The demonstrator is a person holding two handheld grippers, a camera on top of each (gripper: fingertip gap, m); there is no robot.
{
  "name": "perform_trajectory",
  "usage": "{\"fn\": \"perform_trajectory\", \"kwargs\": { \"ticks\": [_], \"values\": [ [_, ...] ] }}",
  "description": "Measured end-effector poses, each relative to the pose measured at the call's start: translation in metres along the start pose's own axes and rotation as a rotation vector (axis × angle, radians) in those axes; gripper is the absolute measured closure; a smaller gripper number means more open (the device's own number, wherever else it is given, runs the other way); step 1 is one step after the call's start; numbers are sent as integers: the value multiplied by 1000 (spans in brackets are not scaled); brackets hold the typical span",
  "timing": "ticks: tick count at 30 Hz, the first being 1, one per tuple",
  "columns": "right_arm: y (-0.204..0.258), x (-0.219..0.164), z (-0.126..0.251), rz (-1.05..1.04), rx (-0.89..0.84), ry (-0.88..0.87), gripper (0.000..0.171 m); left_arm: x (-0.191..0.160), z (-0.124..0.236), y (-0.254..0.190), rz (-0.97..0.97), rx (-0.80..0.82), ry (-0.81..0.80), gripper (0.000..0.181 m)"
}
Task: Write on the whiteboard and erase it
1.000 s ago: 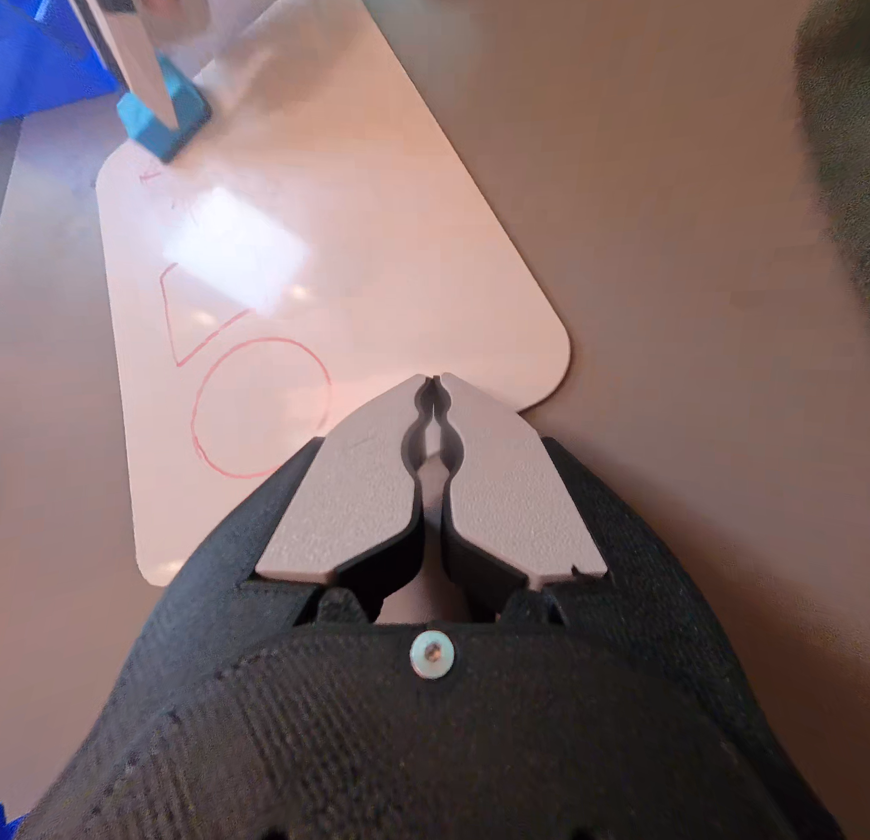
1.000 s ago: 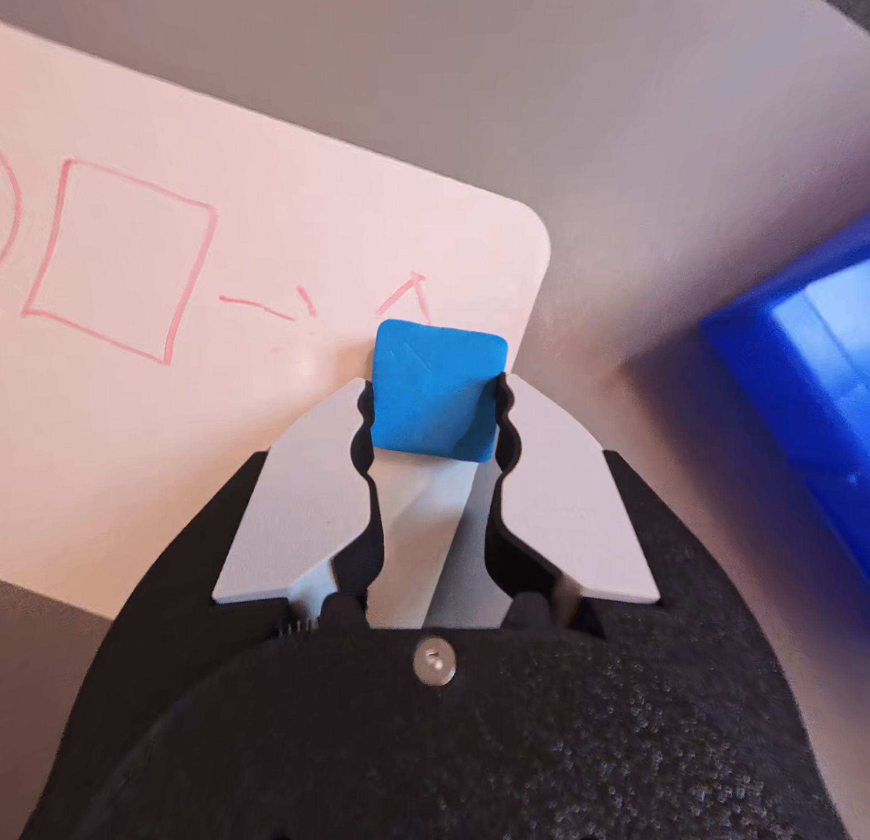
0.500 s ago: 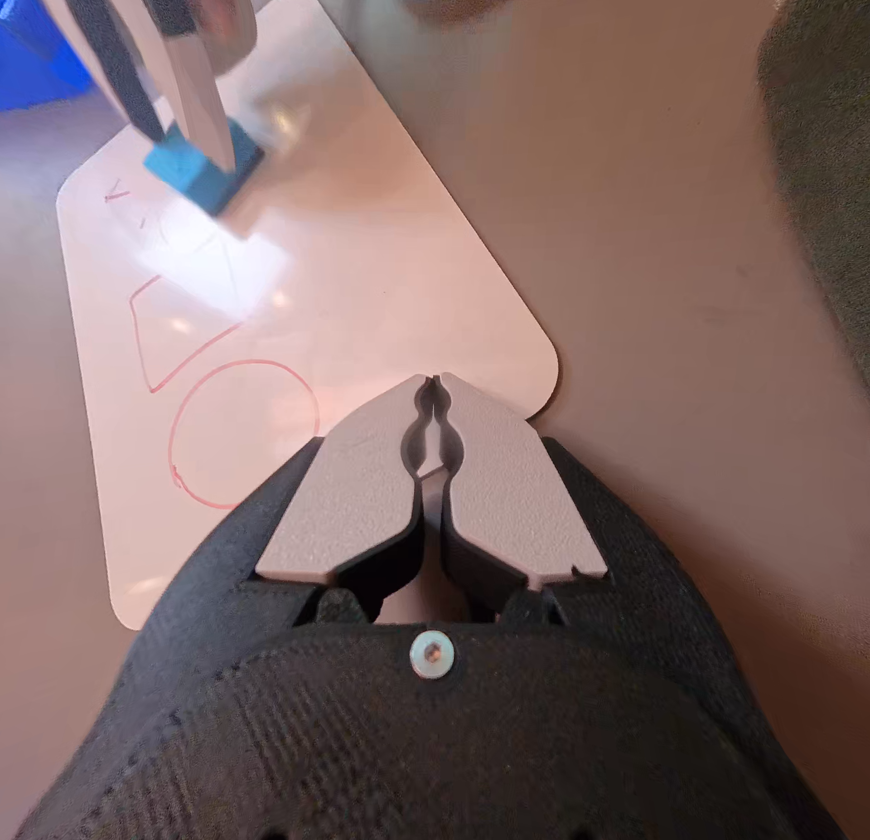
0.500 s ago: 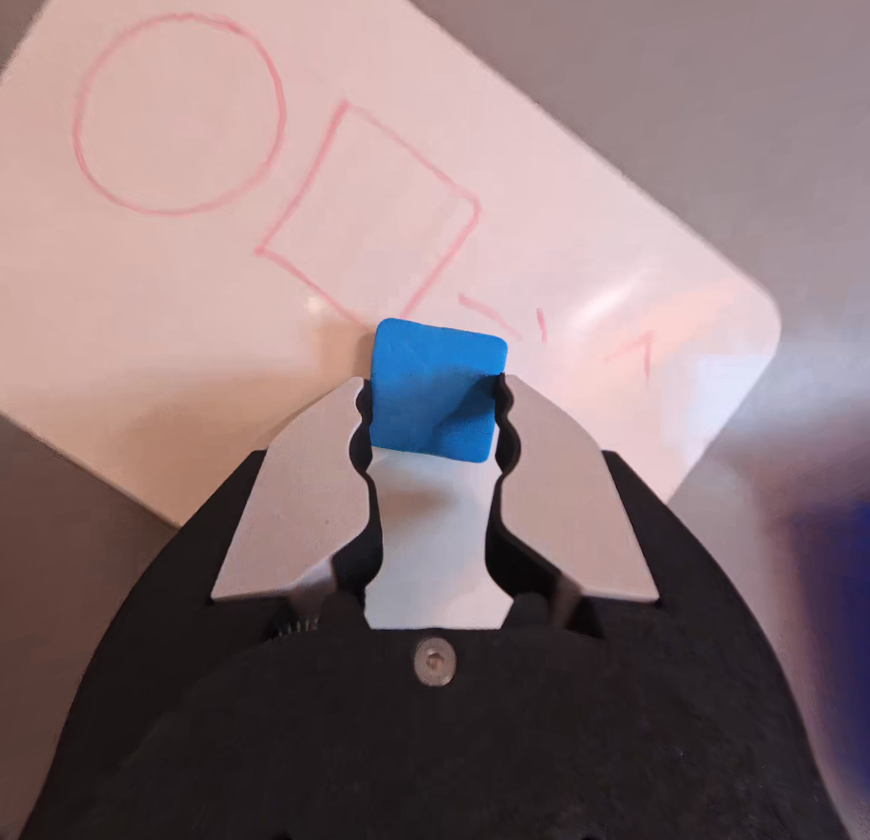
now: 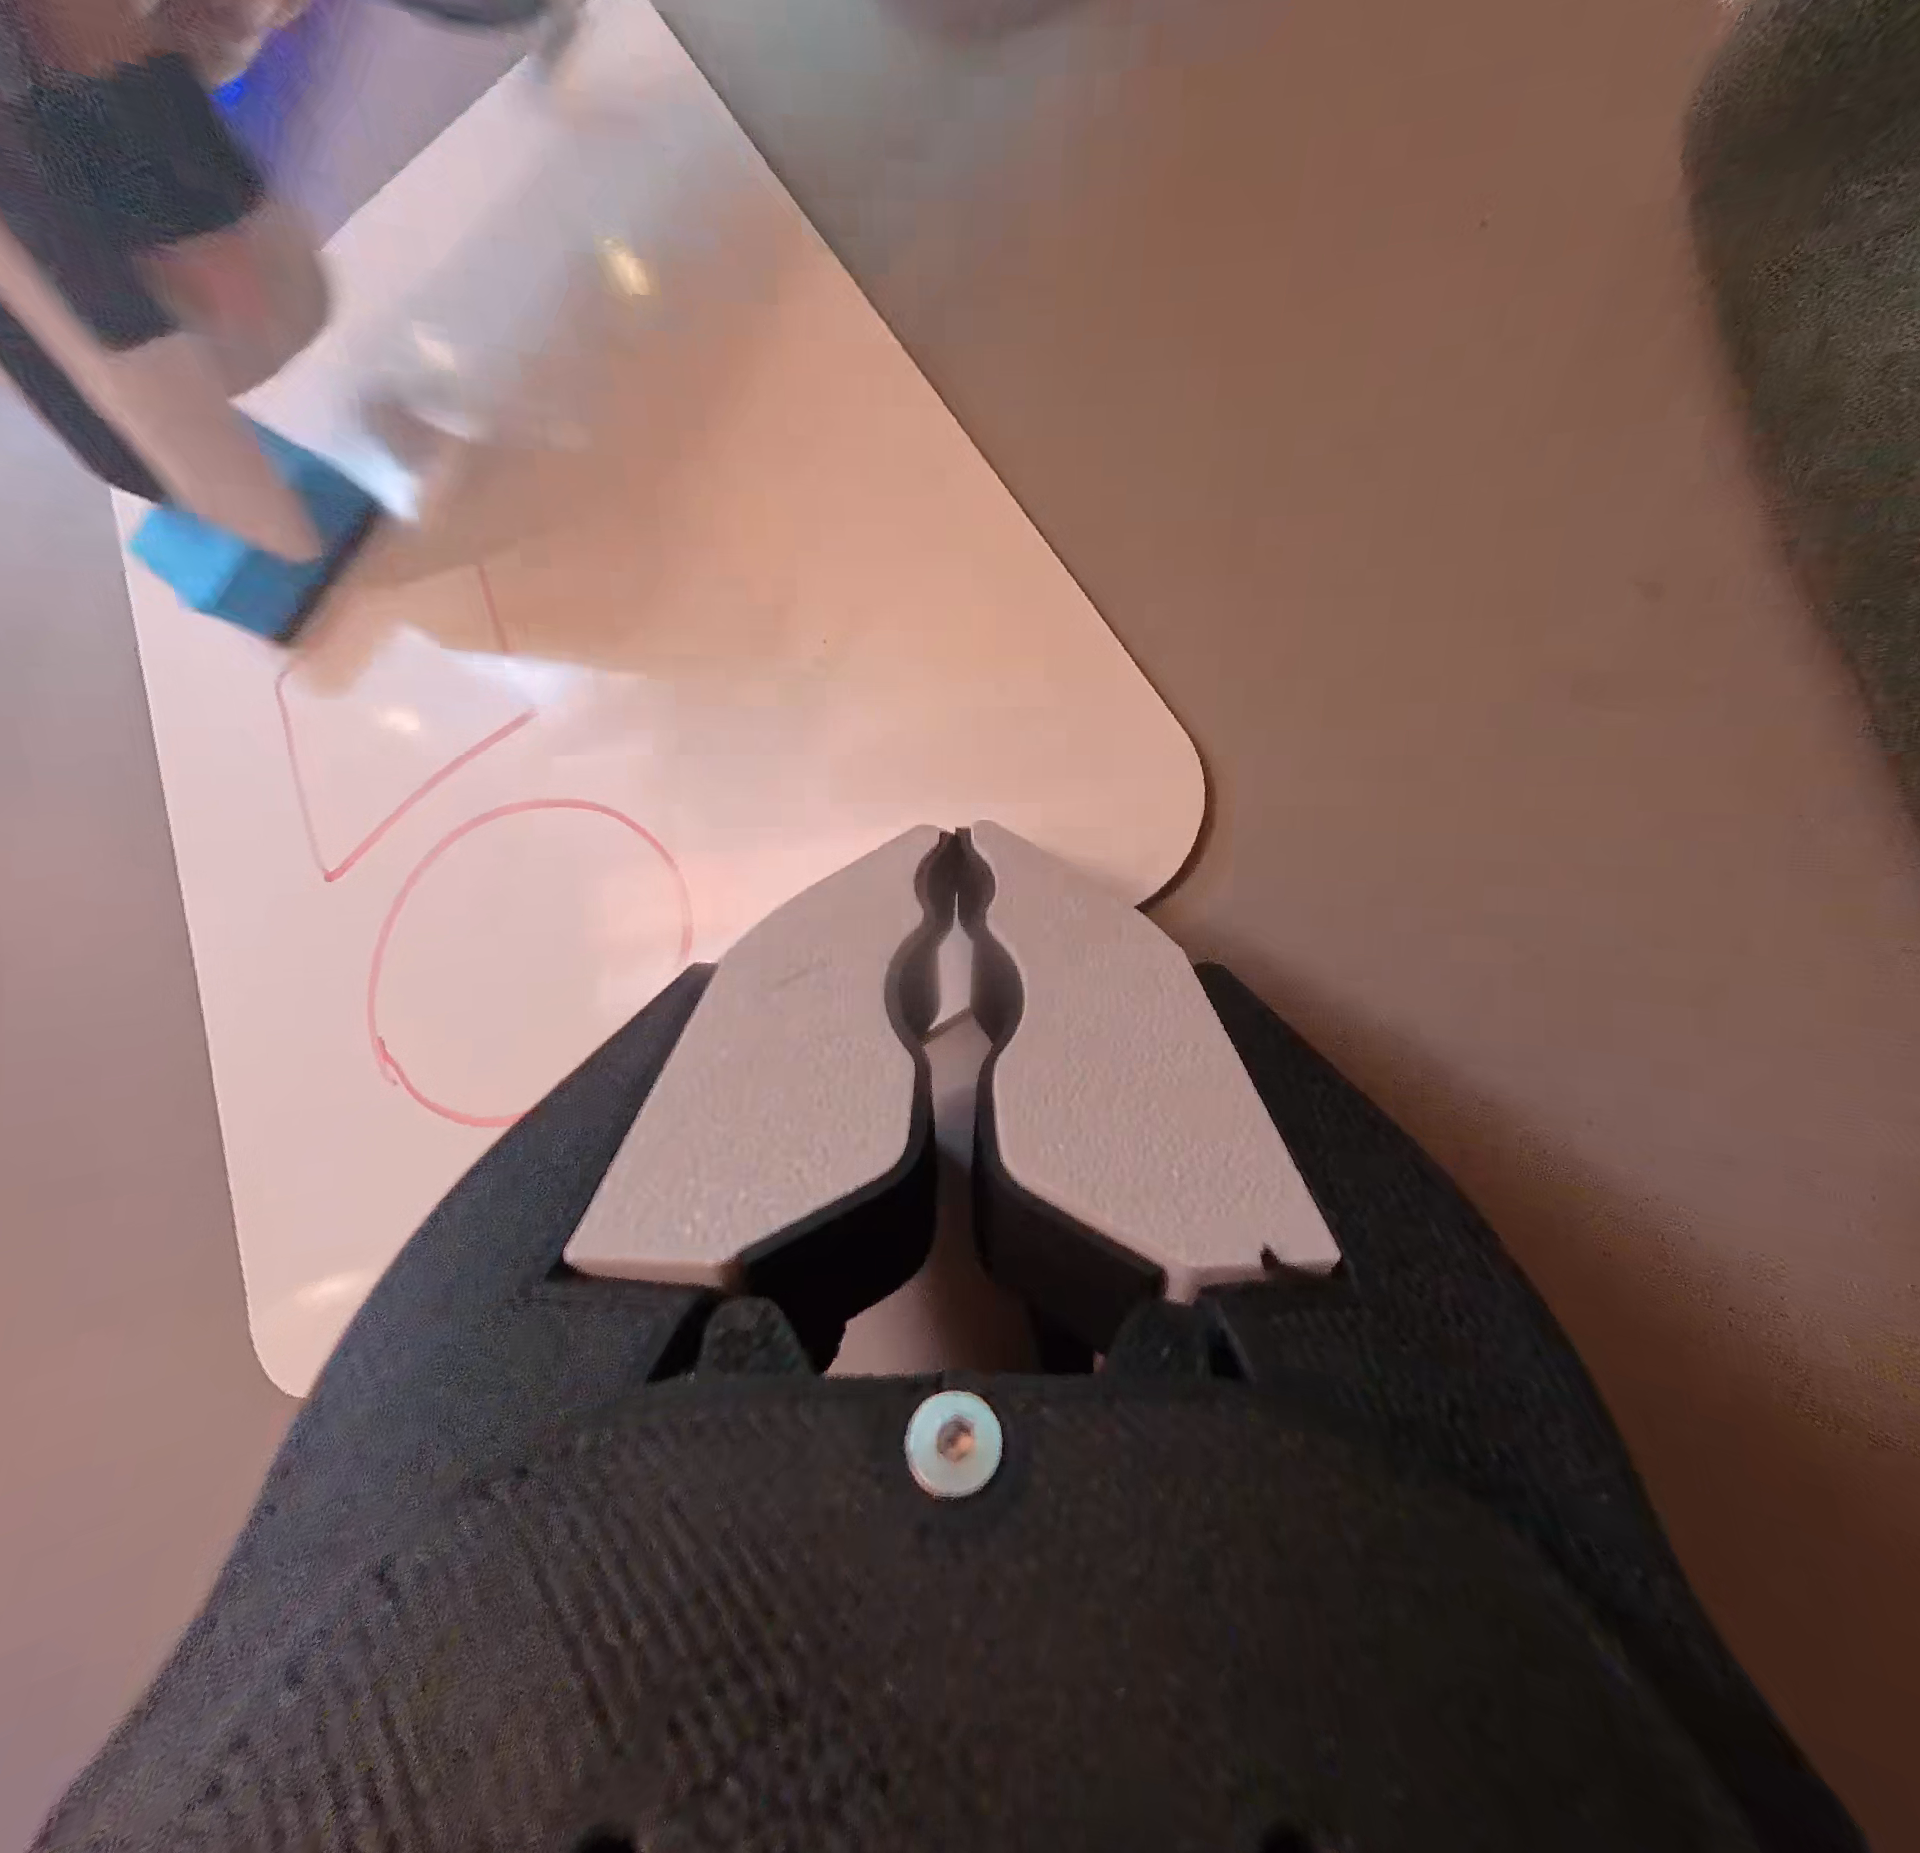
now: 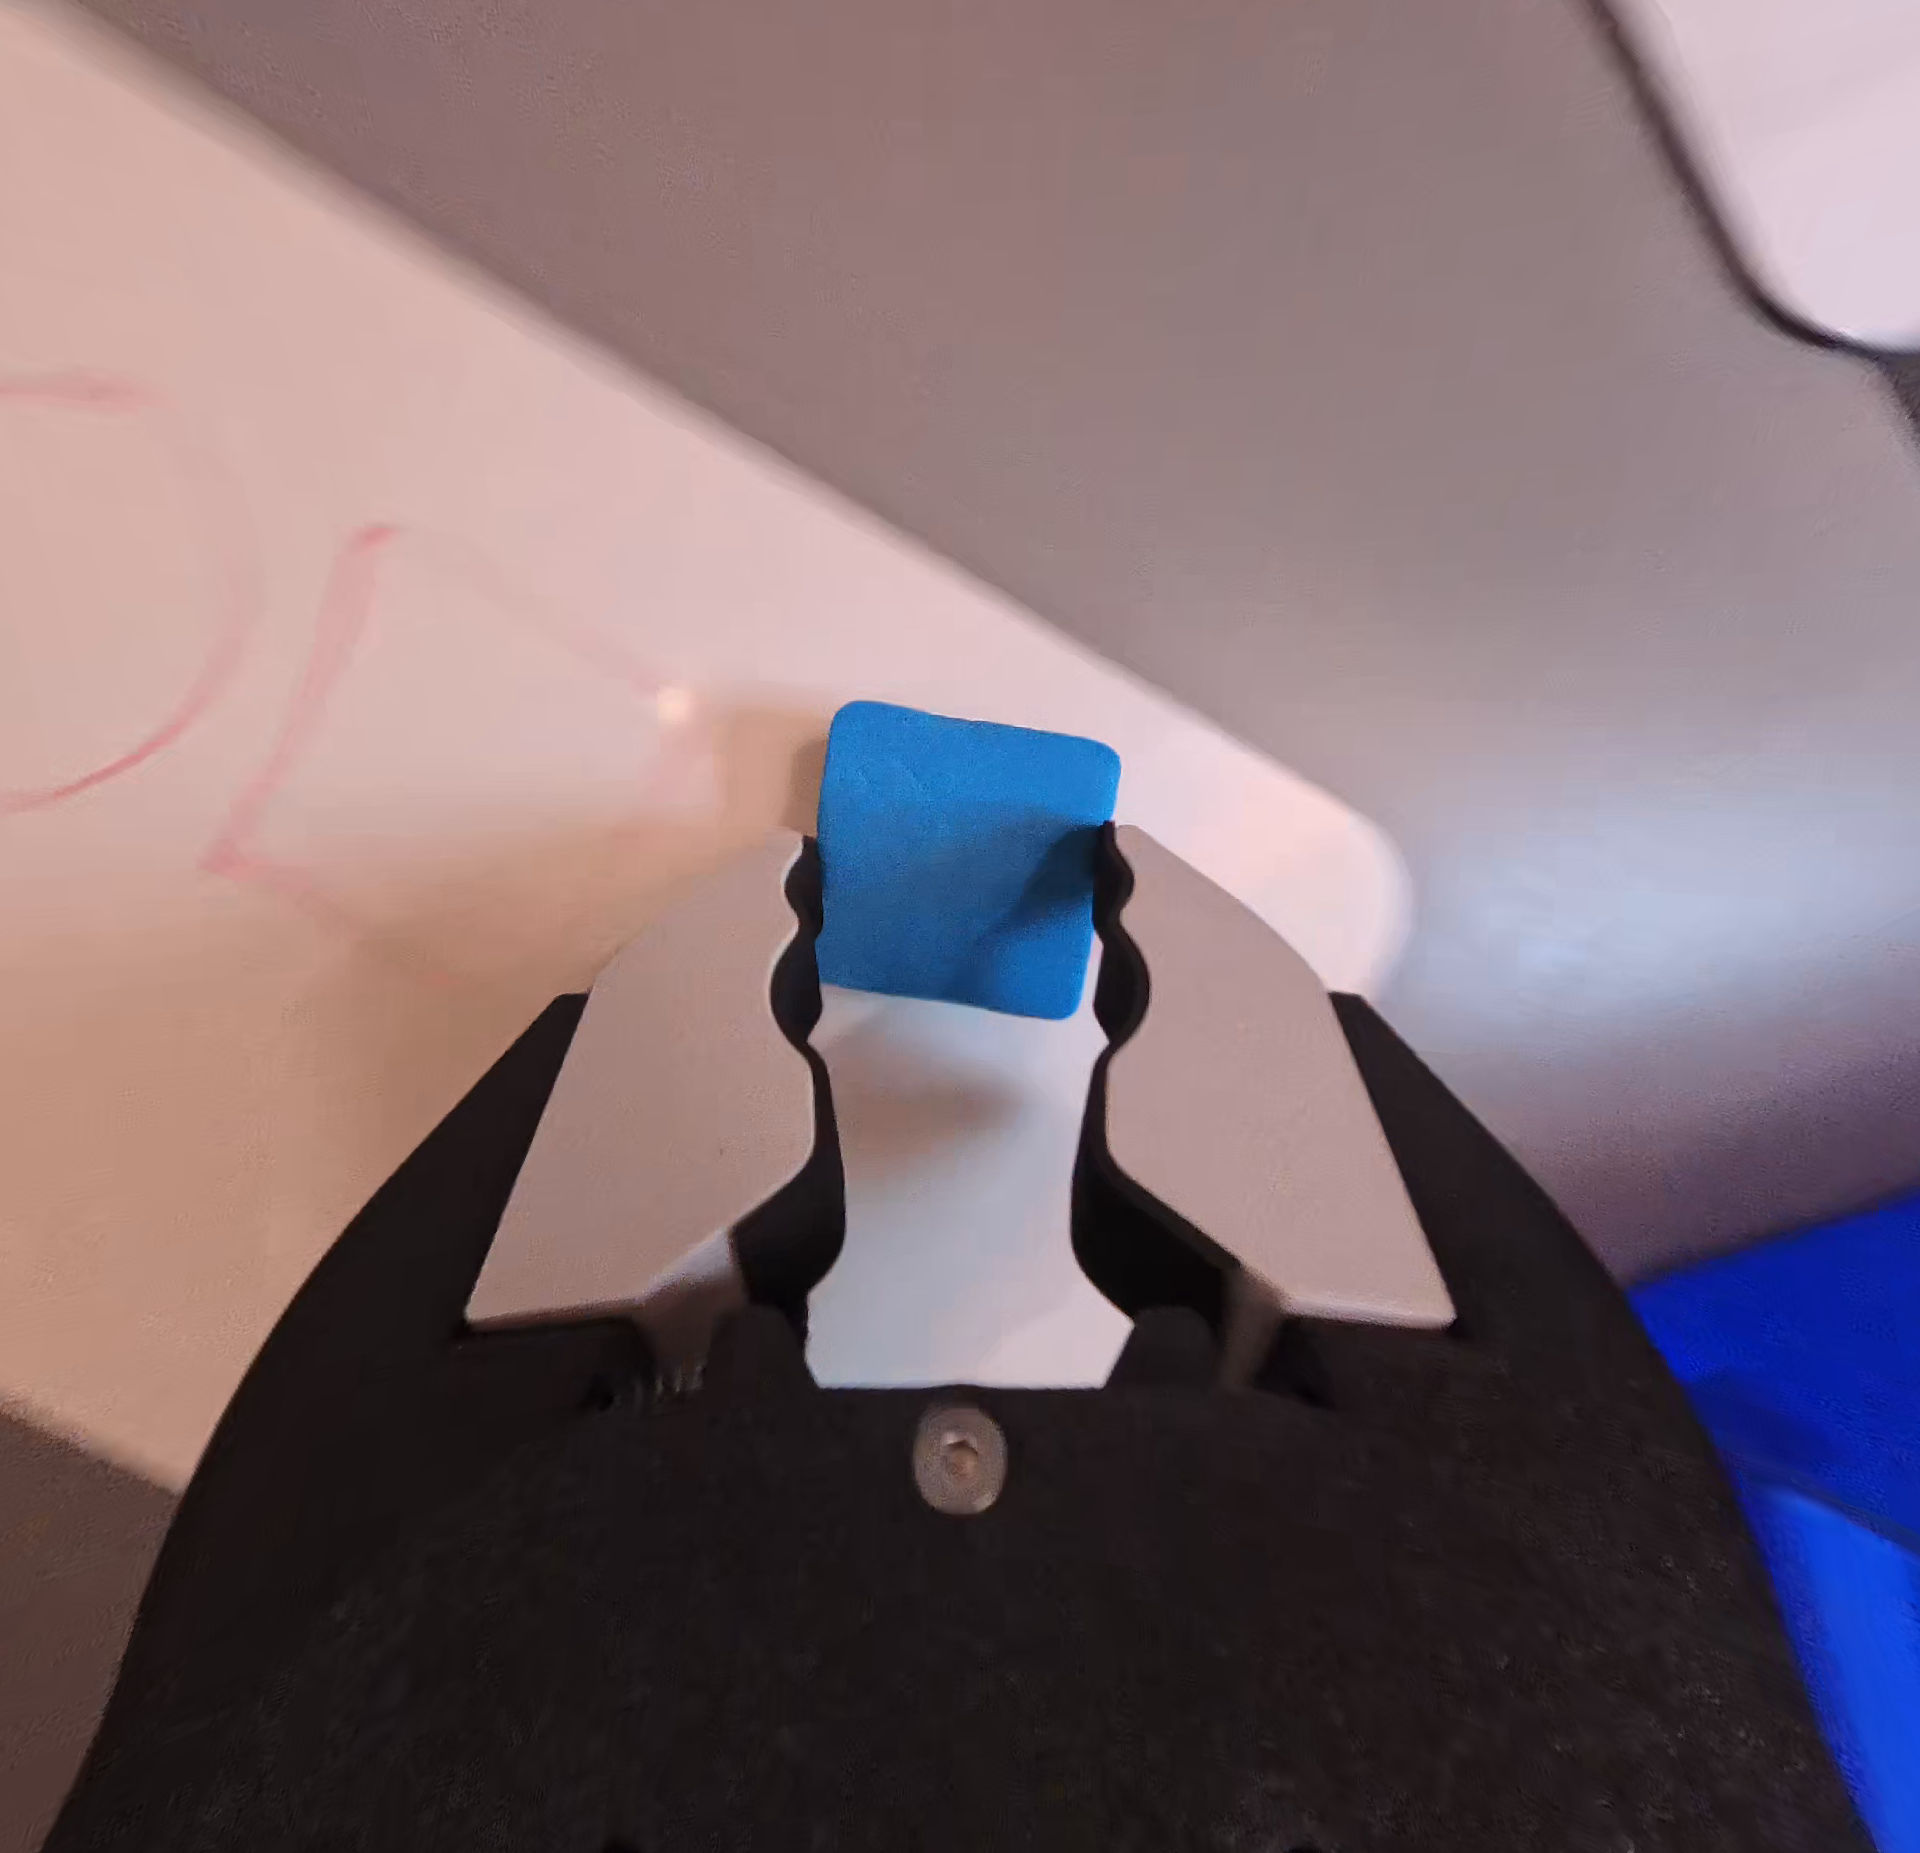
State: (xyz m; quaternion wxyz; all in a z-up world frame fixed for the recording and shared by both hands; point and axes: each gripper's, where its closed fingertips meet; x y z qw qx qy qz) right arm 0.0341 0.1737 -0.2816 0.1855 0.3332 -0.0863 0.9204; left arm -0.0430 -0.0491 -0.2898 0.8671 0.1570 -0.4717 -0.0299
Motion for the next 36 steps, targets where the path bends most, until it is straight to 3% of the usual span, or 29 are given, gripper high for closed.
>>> {"fn": "perform_trajectory", "kwargs": {
  "ticks": [3, 6, 9, 10, 13, 15, 20, 23, 26, 28, 30, 33, 36],
  "values": [
    [-50, -13, 9, -112, -82, -8, 121, -1, 1, 1, 0, 14, 5, 181],
    [0, -23, 19, -35, -7, 33, 121, -2, 2, 1, -2, 16, 7, 181],
    [51, -8, 8, 110, 76, 40, 121, -2, 2, 1, -1, 9, 11, 181],
    [45, -2, 3, 93, 75, 24, 121, -1, 2, 0, 1, 6, 9, 181],
    [-32, -6, 2, -84, -72, -15, 121, -1, 2, -1, 5, 6, 6, 181],
    [-43, -21, 14, -105, -87, 3, 121, -1, 3, -1, -3, 11, 10, 181],
    [64, -39, 34, 67, 51, 71, 121, -1, 5, -3, 10, -10, 9, 181],
    [113, -18, 20, 189, 129, 61, 121, -1, 5, -5, 17, -32, 2, 181],
    [83, 5, -1, 120, 102, 6, 120, -1, 5, -5, 12, -26, 3, 181],
    [42, 0, 0, 23, 26, 5, 121, -1, 5, -6, 4, -20, 6, 181],
    [32, -14, 12, -3, -5, 27, 121, -2, 6, -5, -5, -16, 7, 181],
    [88, -23, 22, 106, 87, 92, 121, -2, 7, -6, 0, -23, 0, 181],
    [142, -2, 7, 303, 170, 91, 120, -1, 7, -6, 5, -28, -4, 181]
  ]
}}
Point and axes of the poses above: each gripper's, where its closed fingertips meet, z back along the fingers, x out of its top, y = z × x across the jaws, and after that the axes turned 12 degrees about -y, right-handed
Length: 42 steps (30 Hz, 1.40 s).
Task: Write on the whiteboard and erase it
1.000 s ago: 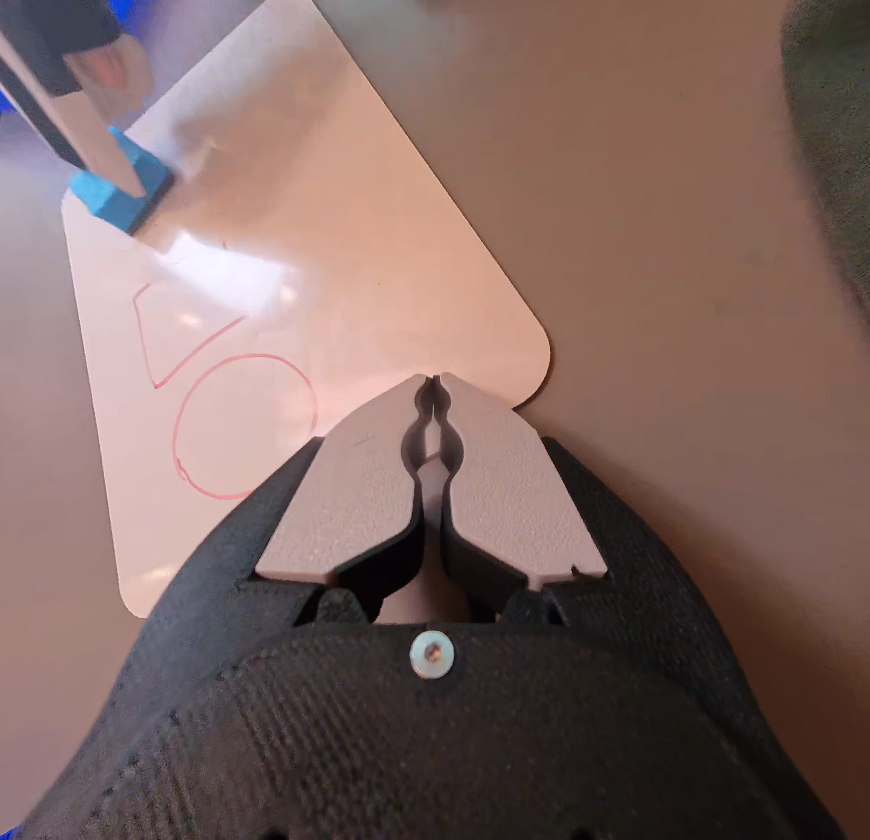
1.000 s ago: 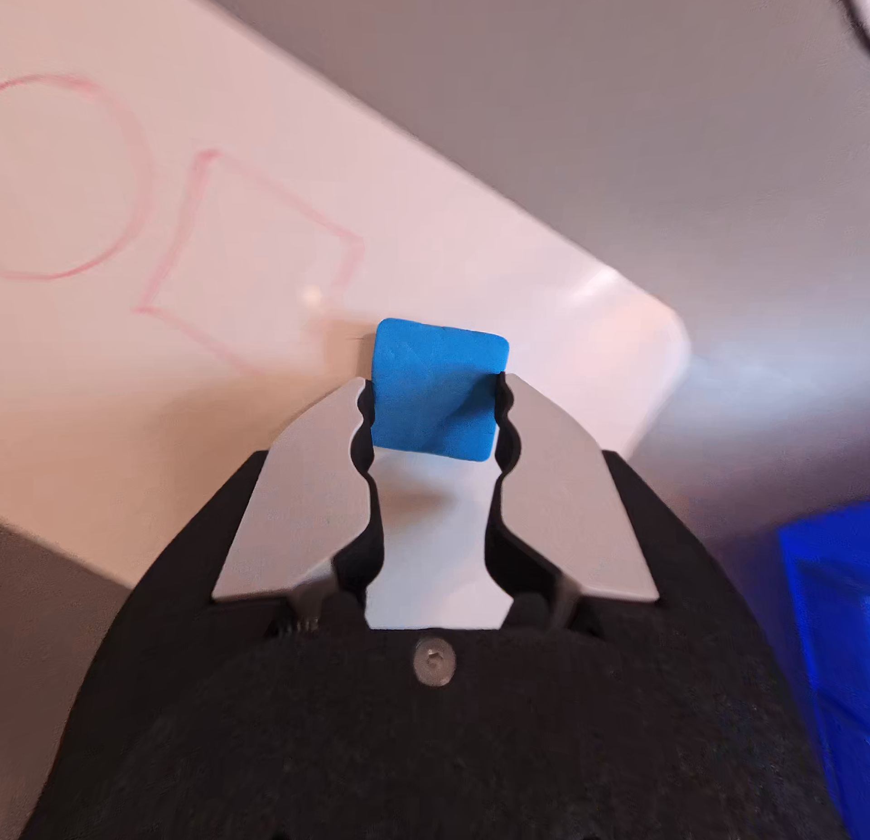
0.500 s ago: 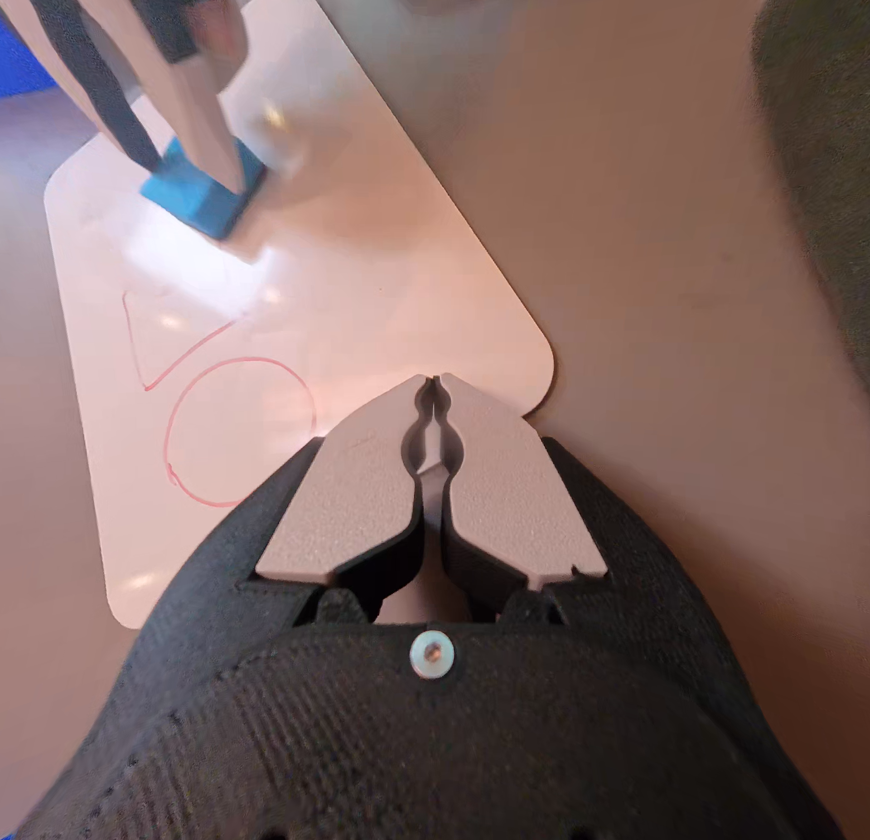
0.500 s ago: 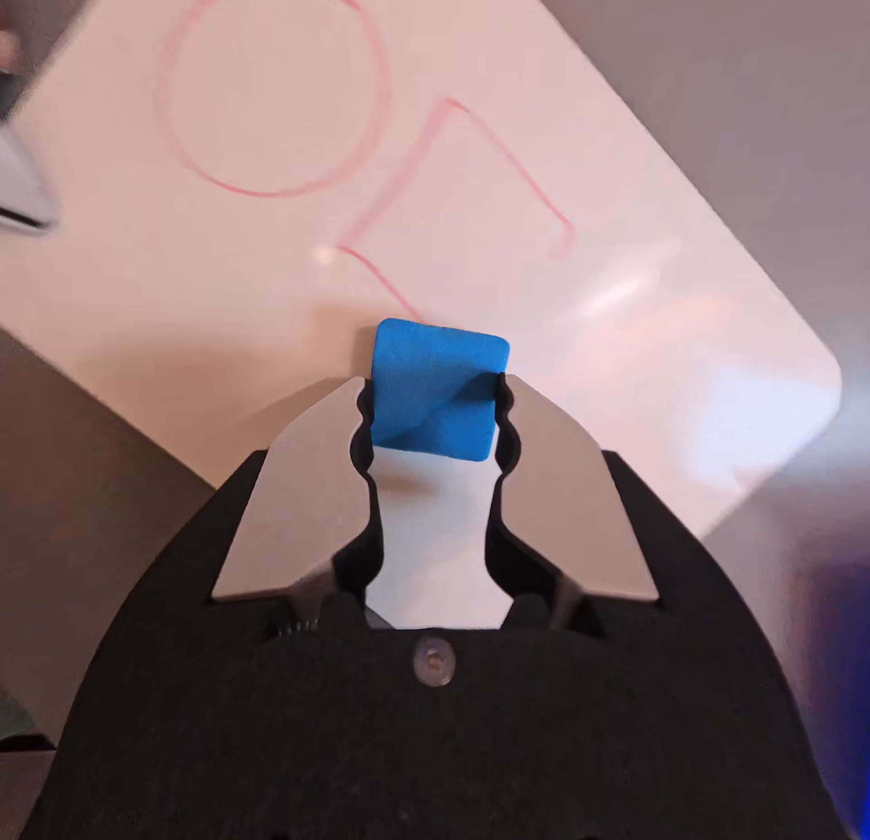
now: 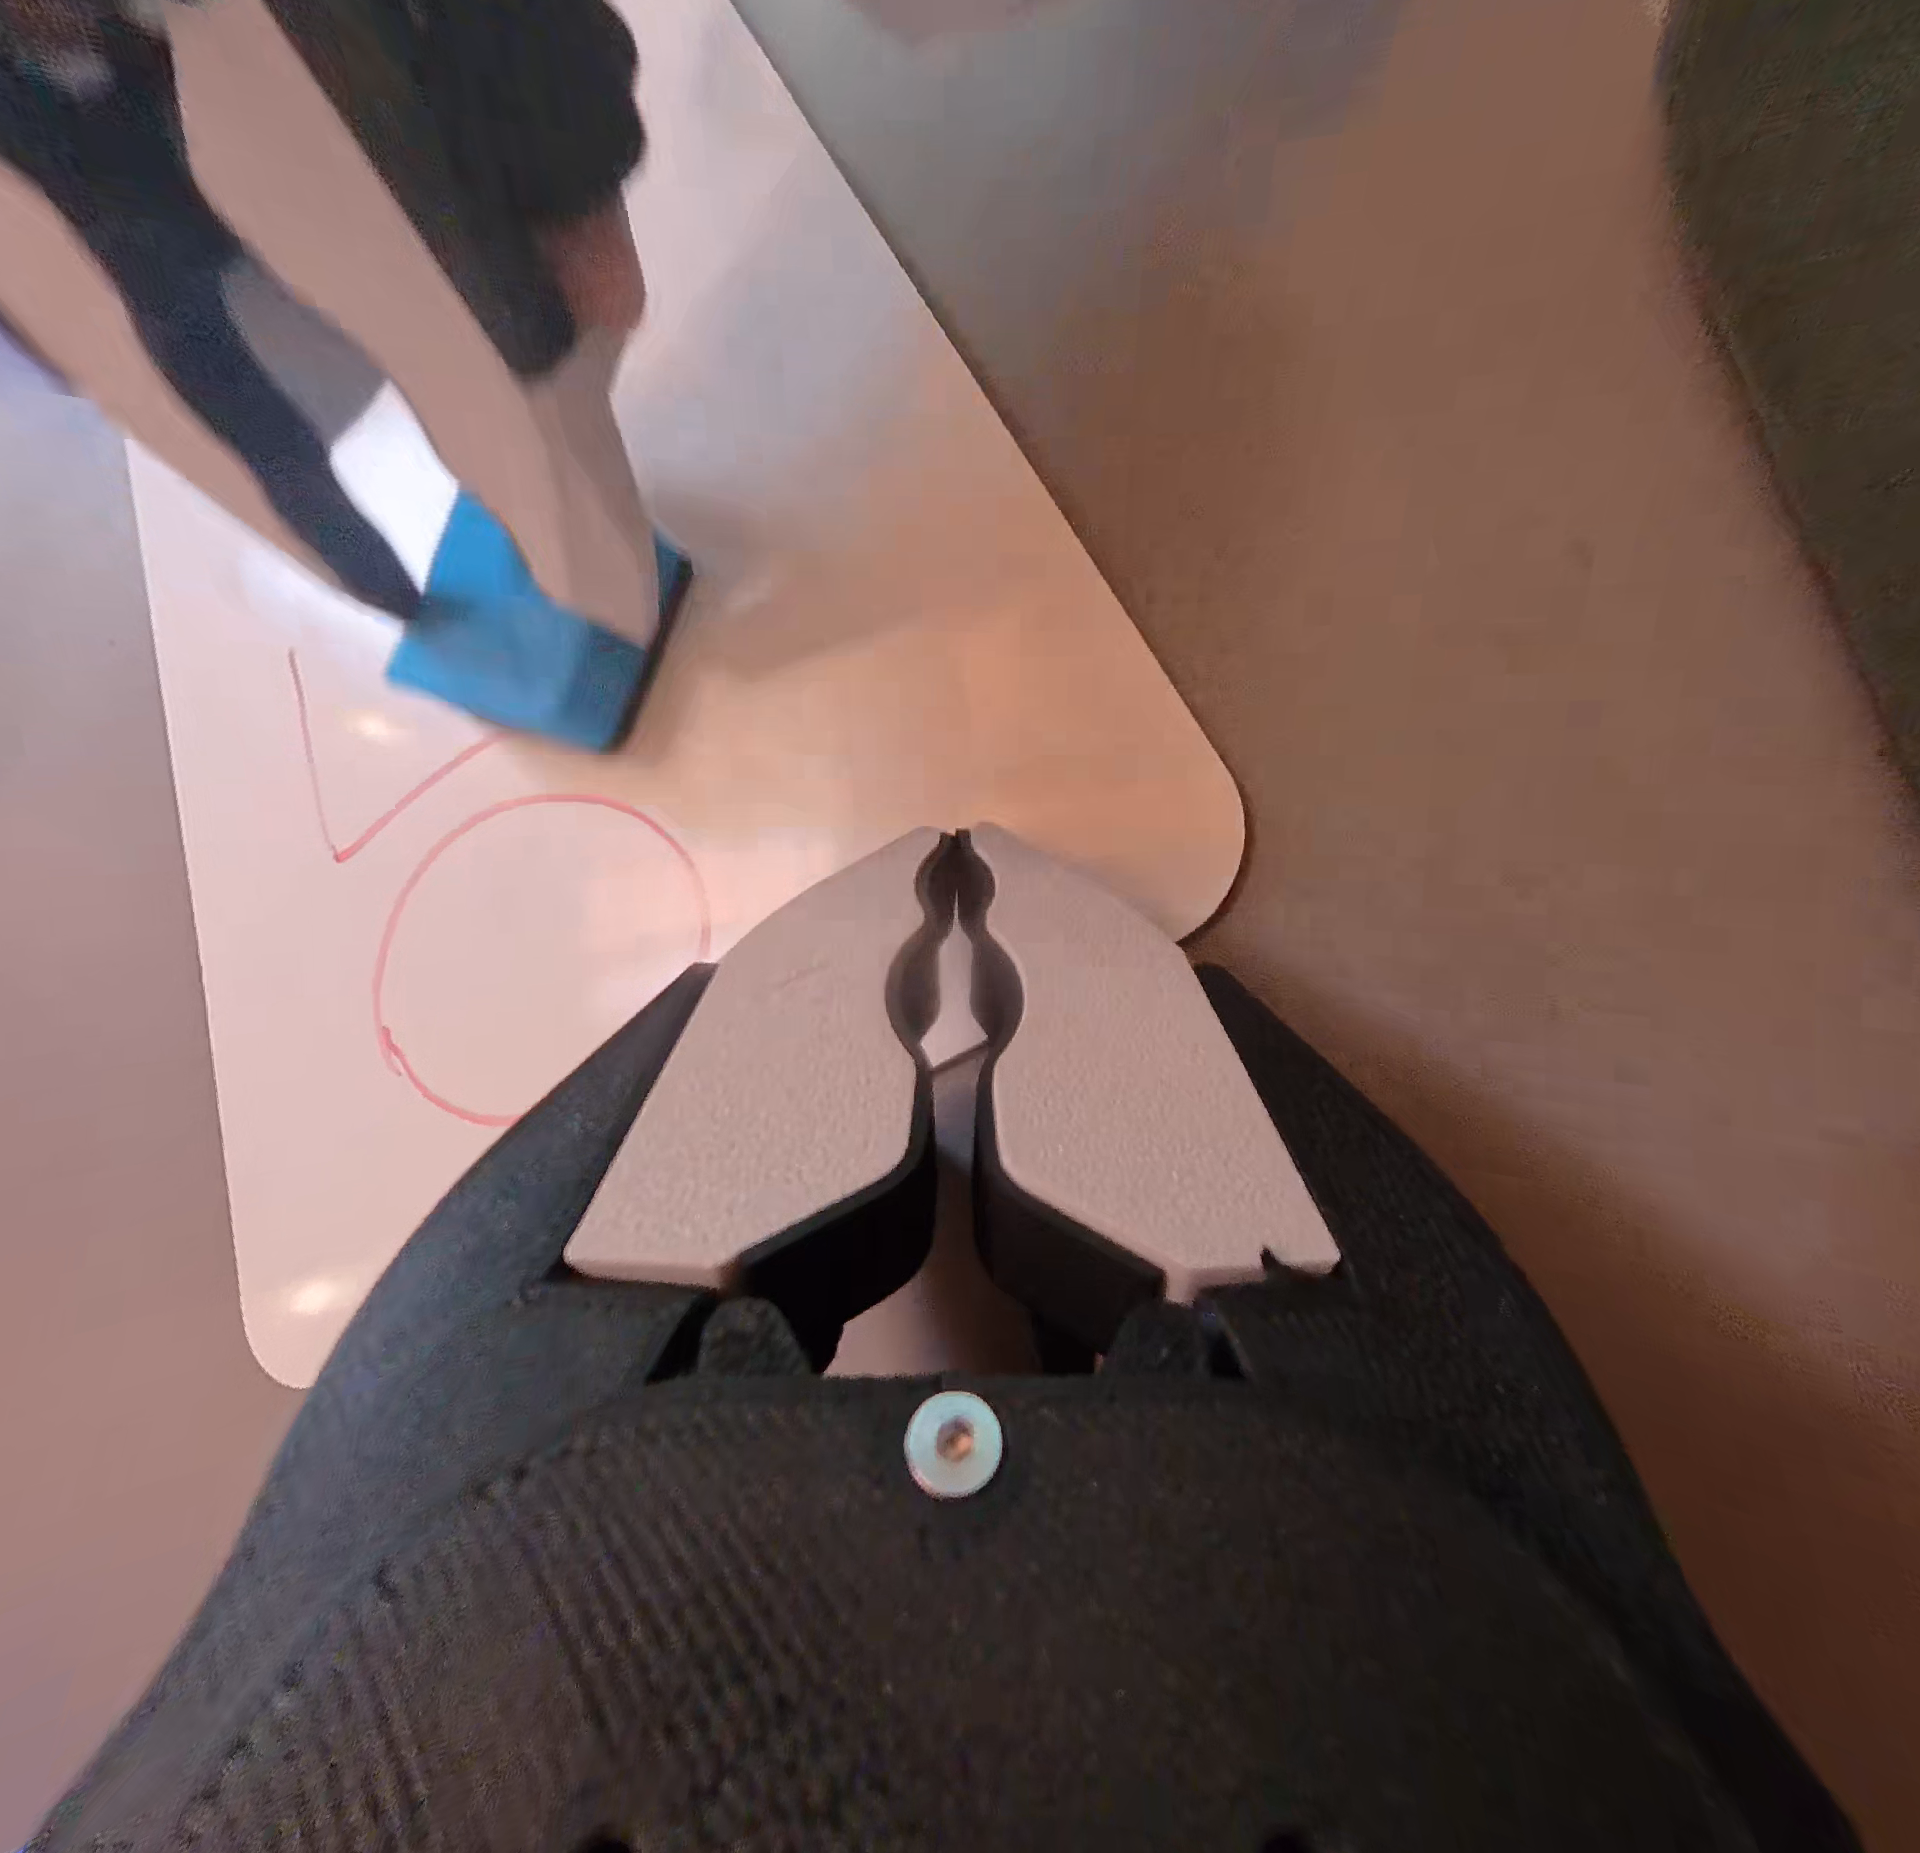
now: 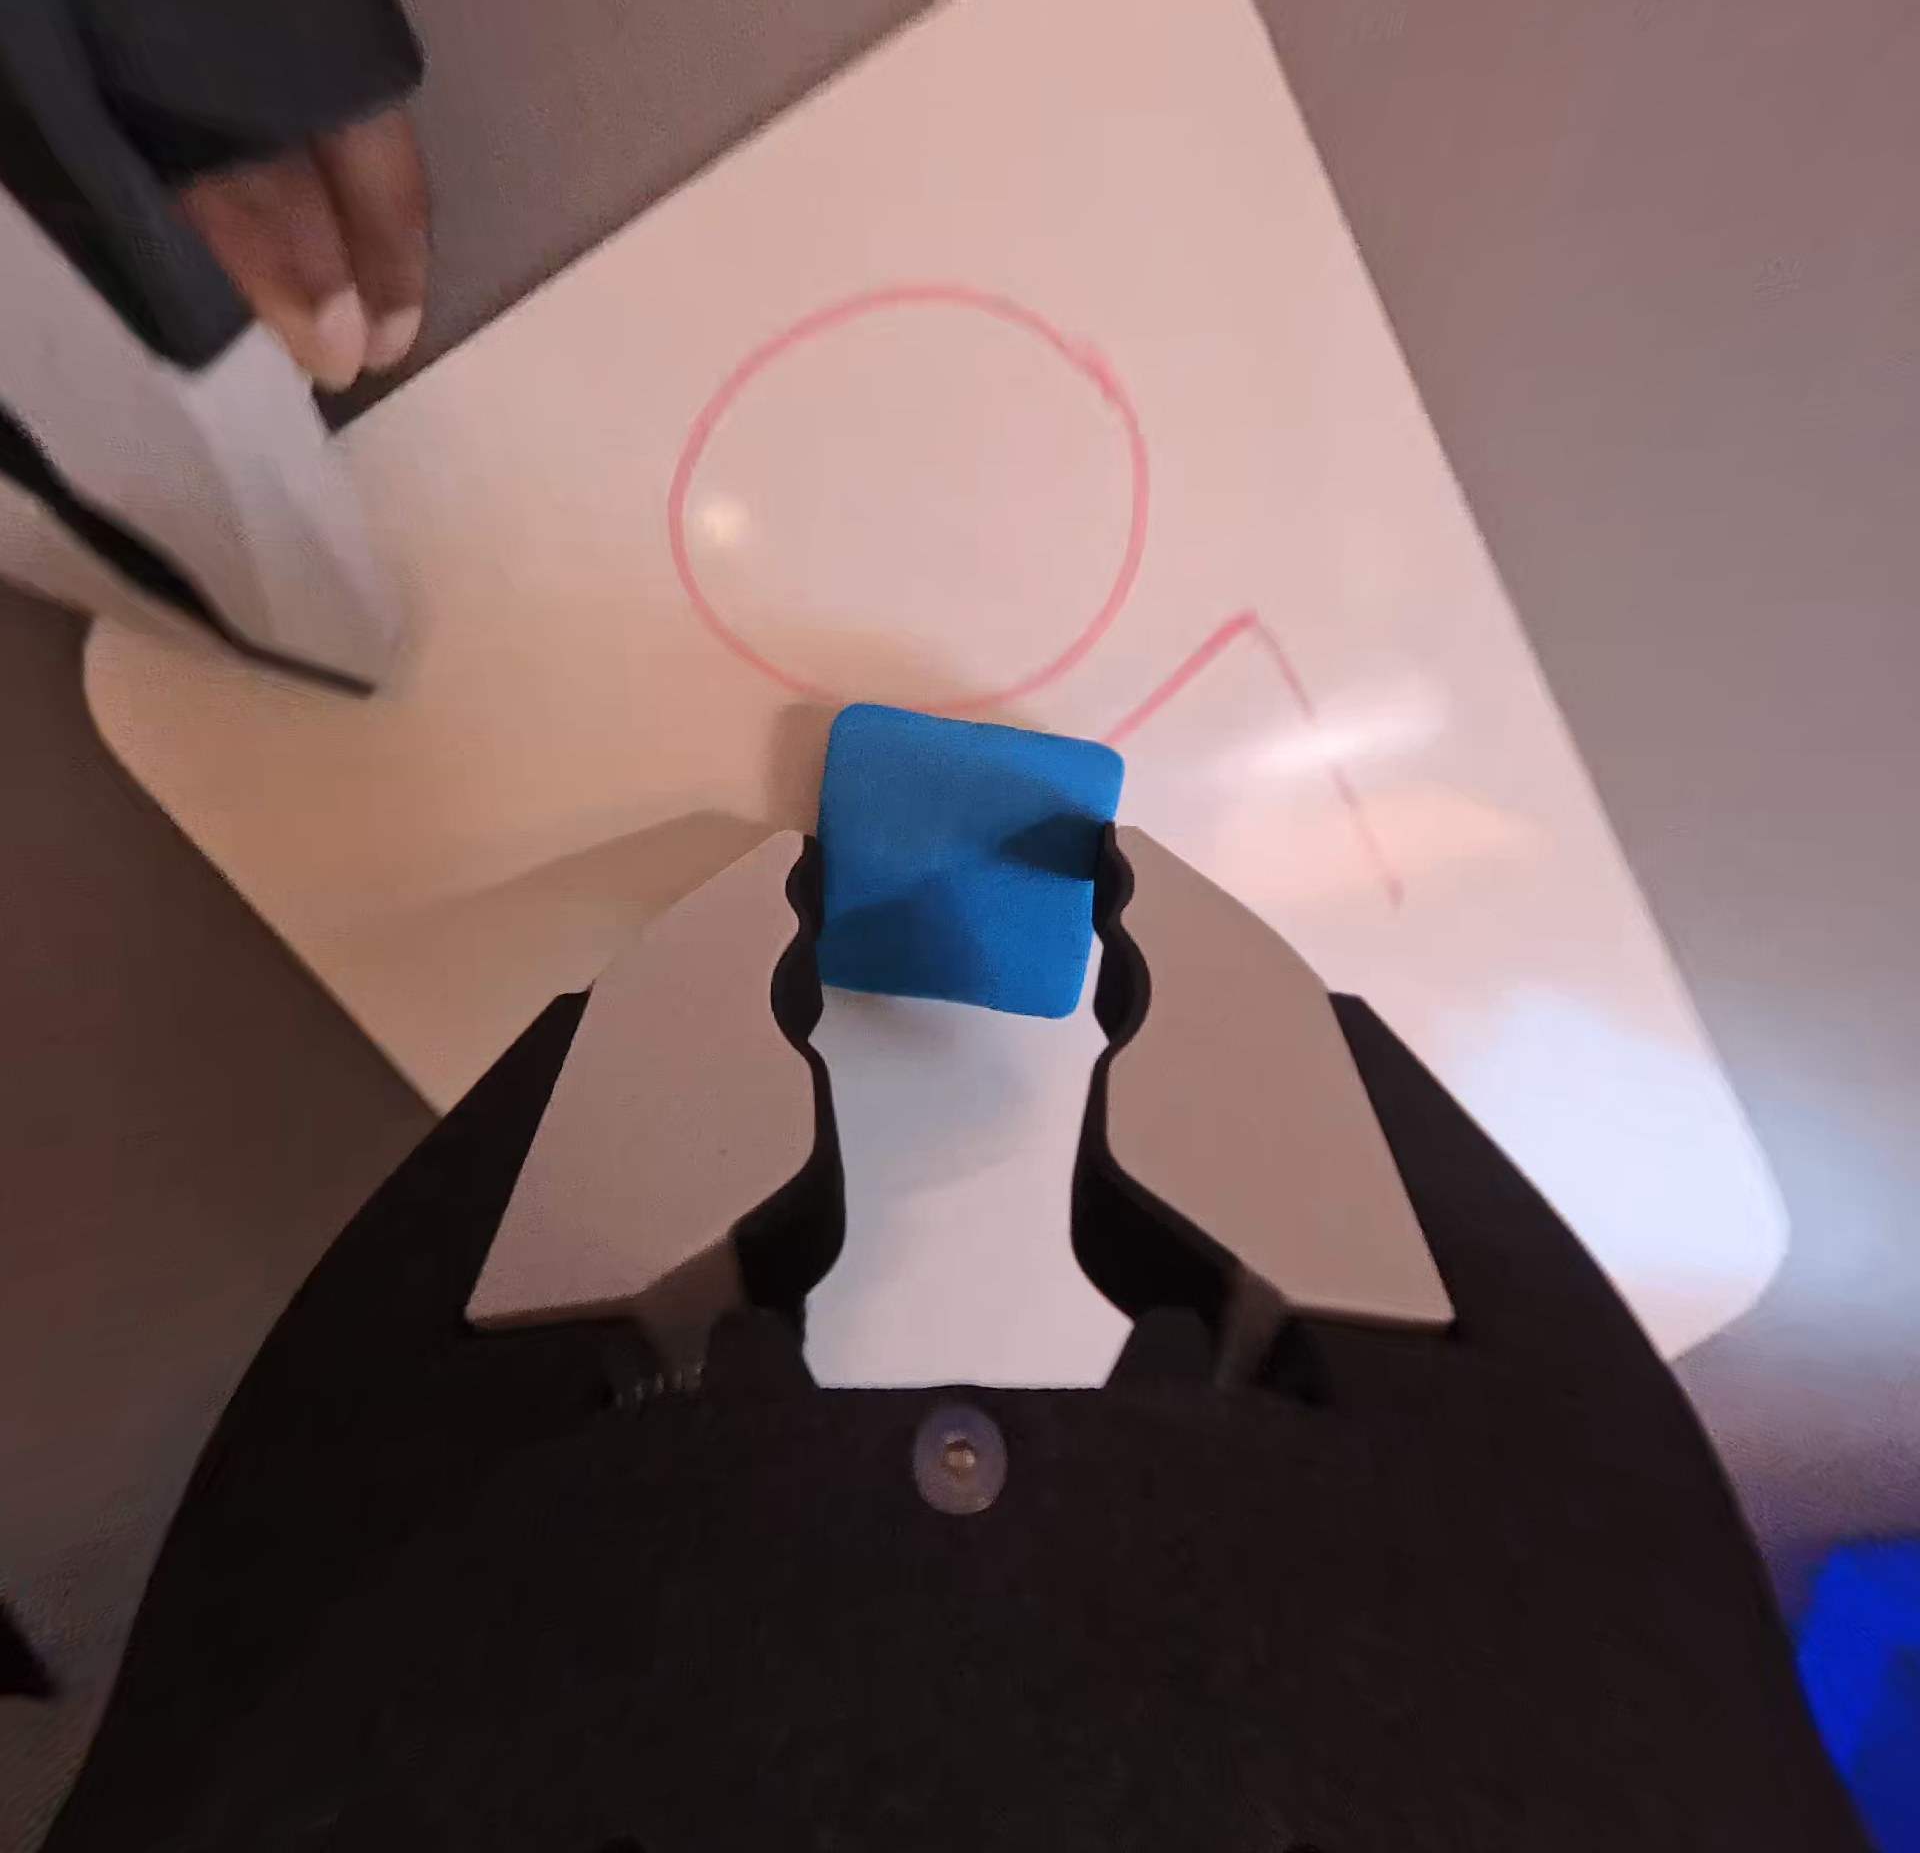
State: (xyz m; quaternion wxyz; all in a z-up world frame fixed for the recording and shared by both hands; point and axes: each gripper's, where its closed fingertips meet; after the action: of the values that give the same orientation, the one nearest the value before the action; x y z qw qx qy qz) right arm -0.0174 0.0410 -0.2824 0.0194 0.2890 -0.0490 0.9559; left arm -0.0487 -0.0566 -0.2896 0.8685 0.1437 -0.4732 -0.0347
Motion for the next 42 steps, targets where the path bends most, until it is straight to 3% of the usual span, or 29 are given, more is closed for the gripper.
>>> {"fn": "perform_trajectory", "kwargs": {
  "ticks": [3, 6, 9, 13, 15, 18, 21, 24, 26, 29, 32, 35, 37, 39, 42],
  "values": [
    [-43, 6, -9, -64, -37, -13, 120, 0, 0, -1, -9, 7, 1, 181],
    [-82, -25, 8, -200, -80, -18, 121, -1, 2, 0, -7, 14, 3, 181],
    [-41, -39, 21, -135, -21, 31, 121, -2, 3, 0, -3, 10, 3, 181],
    [9, -7, 5, 23, 63, 14, 120, -1, 2, 0, 2, -1, 0, 181],
    [-19, 7, -7, -33, 34, -72, 120, 0, 1, -1, -7, 3, -2, 181],
    [-81, -19, 4, -215, -64, -107, 121, -1, 2, -1, -12, 7, 0, 181],
    [-47, -32, 16, -153, -2, -32, 121, -1, 2, -2, -9, -2, -4, 181],
    [-1, 11, -8, 3, 62, -54, 121, 0, 1, -2, 7, -18, -9, 181],
    [-26, 32, -24, -37, 25, -108, 120, 0, 1, -1, 0, -11, -9, 181],
    [-91, 6, -14, -202, -81, -96, 121, -1, 1, -1, -15, 6, -2, 181],
    [-45, 2, -6, -116, 16, -52, 121, -1, 2, -1, -16, 1, -4, 181],
    [6, 42, -28, 88, 103, -60, 121, 0, 1, -2, -9, -9, -6, 181],
    [-33, 54, -40, -3, 42, -112, 120, 1, 0, -3, -19, -6, -9, 181],
    [-80, 38, -34, -126, -22, -135, 121, 1, 0, -2, -24, -2, -14, 181],
    [-48, 21, -20, -58, 23, -92, 121, 1, 0, -2, -28, -4, -17, 181]
  ]
}}
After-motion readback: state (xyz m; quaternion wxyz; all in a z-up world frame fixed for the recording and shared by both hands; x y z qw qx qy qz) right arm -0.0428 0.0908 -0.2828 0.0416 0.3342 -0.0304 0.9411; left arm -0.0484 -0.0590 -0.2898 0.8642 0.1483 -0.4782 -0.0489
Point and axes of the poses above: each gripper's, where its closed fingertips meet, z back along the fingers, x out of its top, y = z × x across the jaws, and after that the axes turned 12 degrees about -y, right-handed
